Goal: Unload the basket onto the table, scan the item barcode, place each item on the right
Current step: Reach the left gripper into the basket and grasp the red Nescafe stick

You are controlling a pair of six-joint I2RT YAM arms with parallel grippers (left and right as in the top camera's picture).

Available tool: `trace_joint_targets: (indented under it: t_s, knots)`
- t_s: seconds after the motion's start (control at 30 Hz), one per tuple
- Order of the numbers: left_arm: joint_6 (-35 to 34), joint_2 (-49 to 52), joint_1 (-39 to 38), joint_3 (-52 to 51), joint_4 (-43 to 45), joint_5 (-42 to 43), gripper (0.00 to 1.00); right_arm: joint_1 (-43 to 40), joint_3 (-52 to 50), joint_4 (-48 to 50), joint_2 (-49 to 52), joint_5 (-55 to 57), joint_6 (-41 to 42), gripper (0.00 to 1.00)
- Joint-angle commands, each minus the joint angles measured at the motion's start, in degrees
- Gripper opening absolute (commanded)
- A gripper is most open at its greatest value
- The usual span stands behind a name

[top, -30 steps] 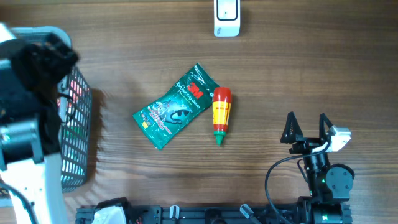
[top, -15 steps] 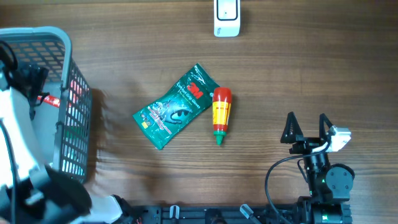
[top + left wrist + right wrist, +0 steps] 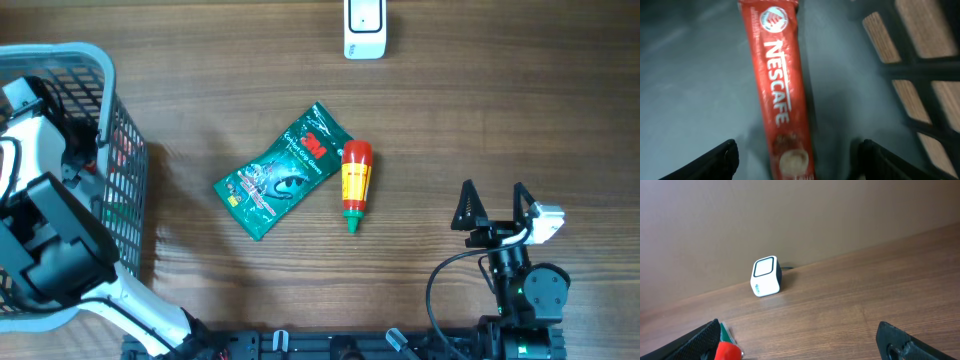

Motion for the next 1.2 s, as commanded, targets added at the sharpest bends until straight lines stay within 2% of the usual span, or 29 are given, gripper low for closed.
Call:
trace_joint_targets:
  t_s: [0.0, 0.07, 0.1, 0.23, 0.33, 0.37, 0.63, 0.9, 1.07, 1.17]
  knots:
    - [2.0, 2.3, 0.1, -1.7, 1.5, 0.0, 0.80, 0.3, -0.1, 0.2, -0.6, 0.9, 0.2, 1.00]
    - [2.0, 2.9, 0.1, -2.5, 2.4, 0.0, 0.79, 0.3, -0.1, 0.2, -0.6, 0.9, 0.2, 1.00]
    - [2.0, 3.0, 0.1, -3.0, 2.9, 0.0, 0.75, 0.3, -0.1, 0.2, -0.6, 0.9, 0.2, 1.00]
    - [2.0, 3.1, 0.1, -5.0, 3.5, -0.2, 0.31, 0.3, -0.1, 0.2, -0.6, 0.9, 0.3, 1.00]
    - [2.0, 3.1, 0.1, -5.3, 2.2, -0.2, 0.08, 0.3, -0.1, 0.2, -0.6, 0.9, 0.3, 1.00]
    - [2.0, 3.1, 0.1, -5.3, 1.9, -0.3, 0.04, 0.3, -0.1, 0.2, -0.6, 0.9, 0.2, 1.00]
    - [1.9, -3.5, 0.1, -5.2, -1.0, -2.1, 0.04, 0.3, -0.1, 0.2, -0.6, 0.9, 0.2, 1.00]
    - [-0.3, -23.2, 0.1, -5.2, -2.1, -1.7, 0.04, 0.3, -0.1, 0.2, -0.6, 0.9, 0.2, 1.00]
    - [-0.4, -35.8, 0.1, -5.2, -2.7, 4.2, 0.04, 0.3, -0.1, 0.2, -0.6, 0.9, 0.3, 1.00]
    - [-0.4, -42.0, -0.2, -5.2, -3.0, 12.5, 0.04, 0.3, -0.1, 0.2, -0.6, 0.9, 0.2, 1.00]
